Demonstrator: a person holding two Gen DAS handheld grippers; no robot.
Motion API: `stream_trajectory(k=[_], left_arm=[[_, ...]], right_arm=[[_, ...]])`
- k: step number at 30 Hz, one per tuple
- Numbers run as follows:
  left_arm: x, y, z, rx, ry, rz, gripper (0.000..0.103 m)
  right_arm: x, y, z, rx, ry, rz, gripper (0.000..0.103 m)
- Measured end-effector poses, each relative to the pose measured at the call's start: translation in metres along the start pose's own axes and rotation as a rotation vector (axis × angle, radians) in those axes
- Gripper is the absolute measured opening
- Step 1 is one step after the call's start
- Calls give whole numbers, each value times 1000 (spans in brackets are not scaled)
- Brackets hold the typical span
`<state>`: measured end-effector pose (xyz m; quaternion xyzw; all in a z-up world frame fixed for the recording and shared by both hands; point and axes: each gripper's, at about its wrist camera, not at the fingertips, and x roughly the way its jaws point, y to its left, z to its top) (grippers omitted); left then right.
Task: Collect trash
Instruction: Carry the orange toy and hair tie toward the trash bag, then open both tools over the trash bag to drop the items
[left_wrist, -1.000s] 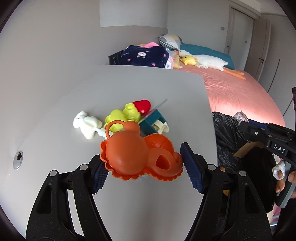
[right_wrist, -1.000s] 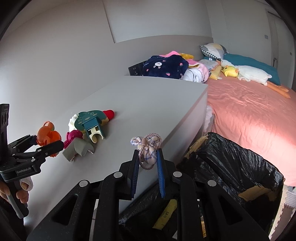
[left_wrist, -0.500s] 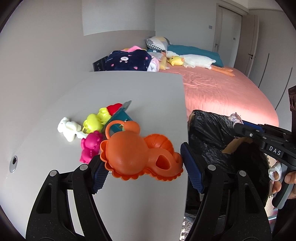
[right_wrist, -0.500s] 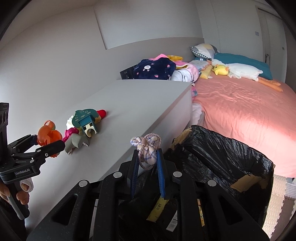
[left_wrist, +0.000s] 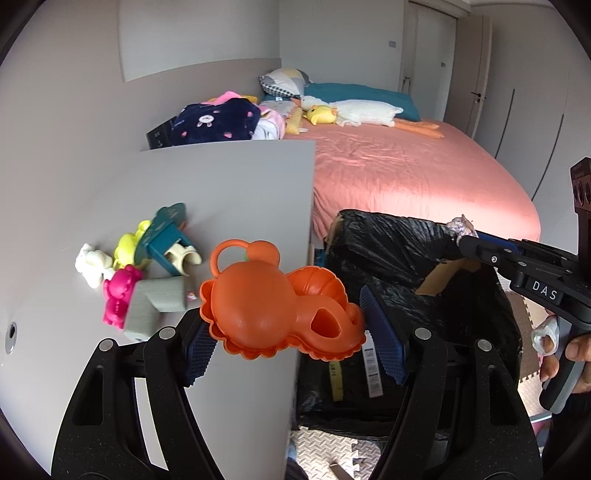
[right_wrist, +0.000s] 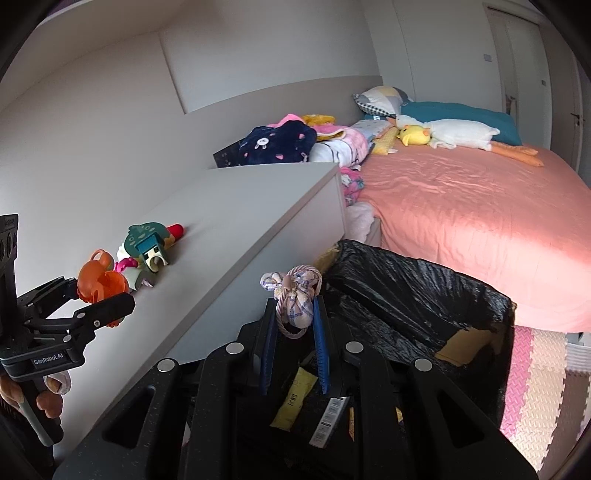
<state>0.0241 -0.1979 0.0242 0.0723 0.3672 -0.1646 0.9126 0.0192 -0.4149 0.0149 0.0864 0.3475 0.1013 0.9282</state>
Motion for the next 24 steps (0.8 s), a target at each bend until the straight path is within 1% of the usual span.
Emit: stream_trajectory(k=[6, 11, 18, 24], left_arm=[[4, -30, 2, 35, 5, -34, 71], [8, -48, 4, 61, 9, -62, 70], [16, -71, 9, 99, 17, -112, 71], [26, -90, 12, 137, 31, -151, 71]], right_arm=[[-13, -20, -5, 27, -13, -21, 20], [-25, -38, -8, 54, -26, -46, 20], [-40, -61, -12, 92, -41, -103, 20], [-44, -76, -16, 118, -40, -145, 20]])
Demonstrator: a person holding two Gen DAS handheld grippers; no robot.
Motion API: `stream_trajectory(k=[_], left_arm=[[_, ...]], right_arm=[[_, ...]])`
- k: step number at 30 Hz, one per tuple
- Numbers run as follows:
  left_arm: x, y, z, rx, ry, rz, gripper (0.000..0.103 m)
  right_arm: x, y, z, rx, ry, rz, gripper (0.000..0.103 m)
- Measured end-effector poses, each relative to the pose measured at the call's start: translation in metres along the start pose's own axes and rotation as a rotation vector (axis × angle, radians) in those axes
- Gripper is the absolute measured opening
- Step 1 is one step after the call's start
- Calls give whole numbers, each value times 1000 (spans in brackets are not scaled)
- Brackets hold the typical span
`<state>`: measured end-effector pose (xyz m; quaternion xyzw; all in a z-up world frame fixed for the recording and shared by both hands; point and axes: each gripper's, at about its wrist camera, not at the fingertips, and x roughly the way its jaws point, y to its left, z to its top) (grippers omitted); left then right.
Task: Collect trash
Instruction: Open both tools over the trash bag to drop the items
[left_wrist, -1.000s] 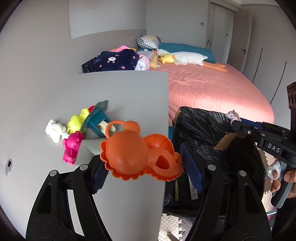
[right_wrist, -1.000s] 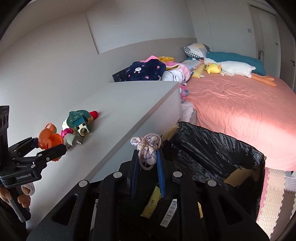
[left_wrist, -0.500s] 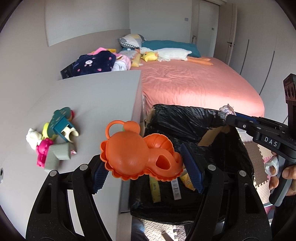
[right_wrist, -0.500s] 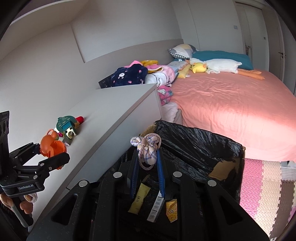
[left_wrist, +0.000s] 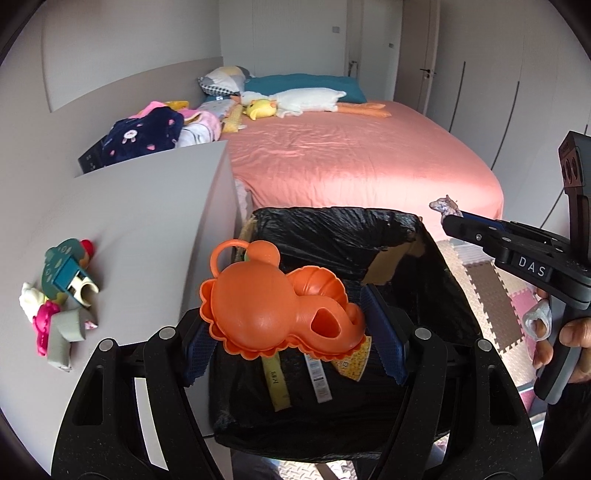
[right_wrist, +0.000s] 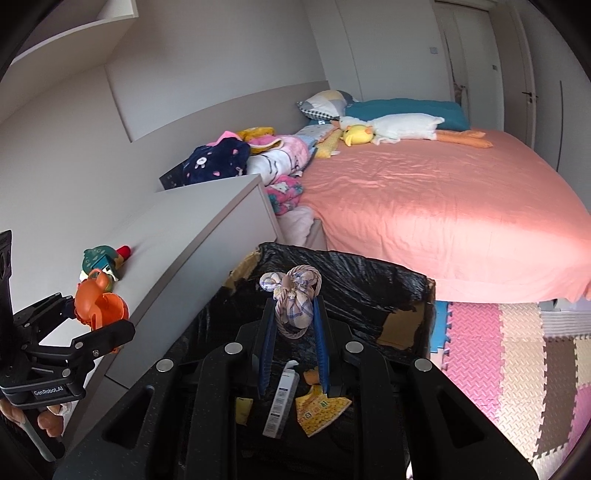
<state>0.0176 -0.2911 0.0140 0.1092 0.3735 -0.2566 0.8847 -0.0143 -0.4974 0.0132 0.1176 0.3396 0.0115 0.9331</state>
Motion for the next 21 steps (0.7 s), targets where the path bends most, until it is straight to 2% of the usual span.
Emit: stream_trajectory(k=[11, 12, 13, 14, 15, 19, 21], left_arm=[[12, 6, 2, -3, 27, -13, 71], [13, 8, 2, -6, 40, -19, 72], [14, 9, 1, -6, 57, -29, 74], [17, 11, 0, -6, 79, -31, 90], [18, 14, 0, -16, 88, -22, 97], [26, 25, -1, -59, 115, 12, 97], [28, 31, -2, -85, 121, 5, 97]], right_arm=[[12, 1, 4, -14, 29, -21, 22], [15, 2, 4, -13, 38, -16, 35], [16, 2, 5, -8, 41, -14, 61], [16, 2, 5, -6, 40, -17, 75], [17, 3, 6, -6, 35, -27, 90], [18, 5, 6, -10, 32, -49, 91], [19, 4, 5, -4, 33, -51, 91]])
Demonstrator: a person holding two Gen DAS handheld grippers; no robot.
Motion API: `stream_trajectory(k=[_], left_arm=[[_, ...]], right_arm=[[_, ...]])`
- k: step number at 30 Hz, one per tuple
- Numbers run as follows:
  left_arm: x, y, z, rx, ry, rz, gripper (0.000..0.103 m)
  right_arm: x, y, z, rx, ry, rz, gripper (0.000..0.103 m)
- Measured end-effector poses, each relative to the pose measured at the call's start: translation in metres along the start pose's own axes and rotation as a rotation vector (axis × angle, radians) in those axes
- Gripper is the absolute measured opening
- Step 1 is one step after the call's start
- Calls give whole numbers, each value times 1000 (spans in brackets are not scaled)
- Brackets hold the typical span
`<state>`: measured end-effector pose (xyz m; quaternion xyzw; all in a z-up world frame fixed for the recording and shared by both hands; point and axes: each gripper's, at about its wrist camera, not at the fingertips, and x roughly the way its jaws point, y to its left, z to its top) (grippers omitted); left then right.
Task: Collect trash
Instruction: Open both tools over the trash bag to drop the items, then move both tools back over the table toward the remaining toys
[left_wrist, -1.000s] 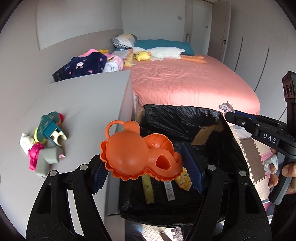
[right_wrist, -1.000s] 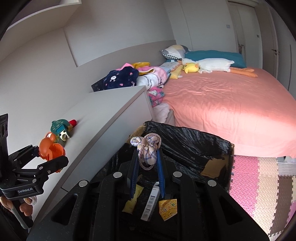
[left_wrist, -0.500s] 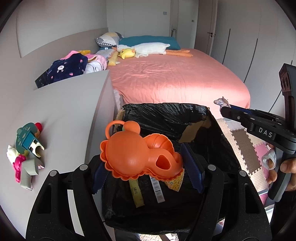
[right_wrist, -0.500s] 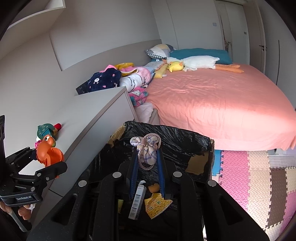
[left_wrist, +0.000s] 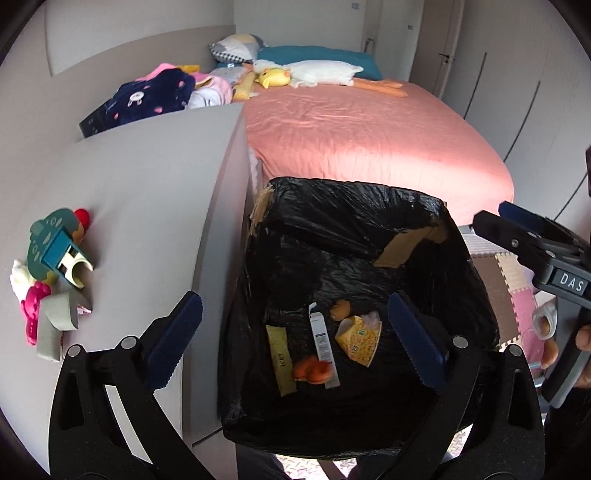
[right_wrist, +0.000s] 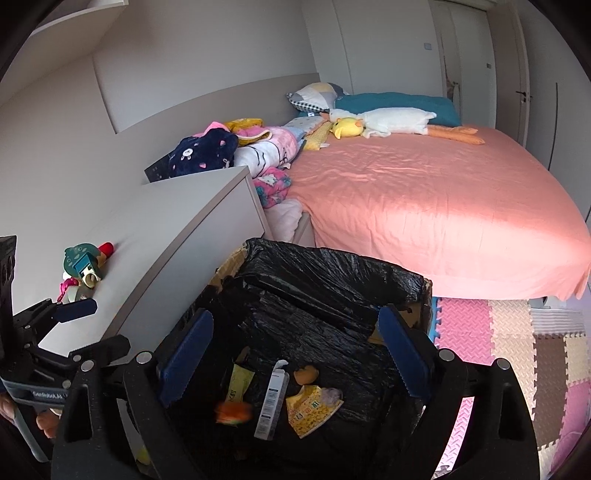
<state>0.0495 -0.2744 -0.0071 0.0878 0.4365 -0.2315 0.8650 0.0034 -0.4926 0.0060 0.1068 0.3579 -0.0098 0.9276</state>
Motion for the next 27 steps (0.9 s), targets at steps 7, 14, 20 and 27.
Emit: stream_trajectory(k=[7, 14, 20, 27], left_arm=[[-4, 8, 1, -23, -18, 2, 97], [-3, 9, 2, -18, -17, 13, 97], [-3, 14, 0, -25, -20, 27, 97], [-8, 29, -2, -56, -31, 49, 97]], right_arm=[[4, -1, -1, 8, 2, -2, 91], [8, 2, -3, 5, 8, 7, 91], [11, 8, -3, 6, 3, 44, 91], [16, 19, -3, -7, 9, 70, 91]])
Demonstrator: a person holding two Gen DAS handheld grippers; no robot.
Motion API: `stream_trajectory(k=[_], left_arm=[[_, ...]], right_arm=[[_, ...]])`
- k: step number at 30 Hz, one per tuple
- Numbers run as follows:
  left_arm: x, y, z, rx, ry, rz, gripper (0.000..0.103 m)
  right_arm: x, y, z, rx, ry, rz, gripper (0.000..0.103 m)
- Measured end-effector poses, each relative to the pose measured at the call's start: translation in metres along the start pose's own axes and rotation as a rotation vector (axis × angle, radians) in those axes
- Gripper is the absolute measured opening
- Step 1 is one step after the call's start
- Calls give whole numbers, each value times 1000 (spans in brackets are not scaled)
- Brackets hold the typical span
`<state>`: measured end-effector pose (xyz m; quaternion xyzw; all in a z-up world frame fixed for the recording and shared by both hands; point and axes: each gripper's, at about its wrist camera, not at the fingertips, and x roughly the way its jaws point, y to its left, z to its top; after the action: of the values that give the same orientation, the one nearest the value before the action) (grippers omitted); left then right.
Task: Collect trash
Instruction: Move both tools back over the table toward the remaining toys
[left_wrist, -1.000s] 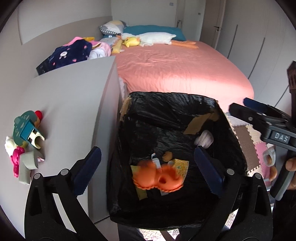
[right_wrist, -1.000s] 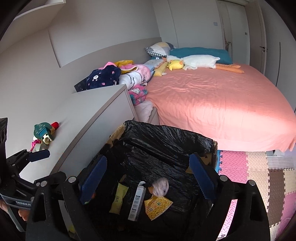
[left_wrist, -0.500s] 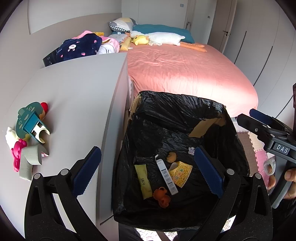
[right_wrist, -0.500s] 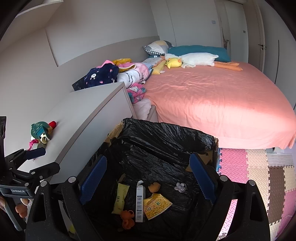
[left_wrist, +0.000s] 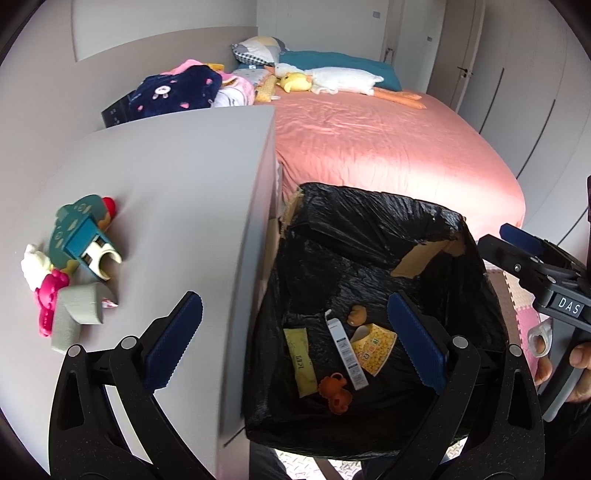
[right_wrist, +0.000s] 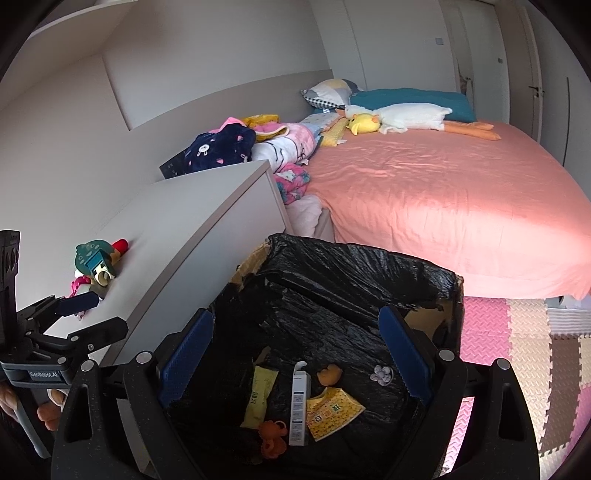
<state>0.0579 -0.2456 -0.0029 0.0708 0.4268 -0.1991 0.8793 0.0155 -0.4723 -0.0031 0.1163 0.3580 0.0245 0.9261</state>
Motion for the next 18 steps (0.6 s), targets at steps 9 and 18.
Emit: stream_trajectory(k=[9, 18], left_arm=[[-10, 32, -4, -53, -14, 37, 97], [-29, 70, -11, -90, -34, 98, 97]], right_arm=[[12, 30, 4, -43, 9, 52, 91], [28, 68, 5, -82, 24, 104, 91]])
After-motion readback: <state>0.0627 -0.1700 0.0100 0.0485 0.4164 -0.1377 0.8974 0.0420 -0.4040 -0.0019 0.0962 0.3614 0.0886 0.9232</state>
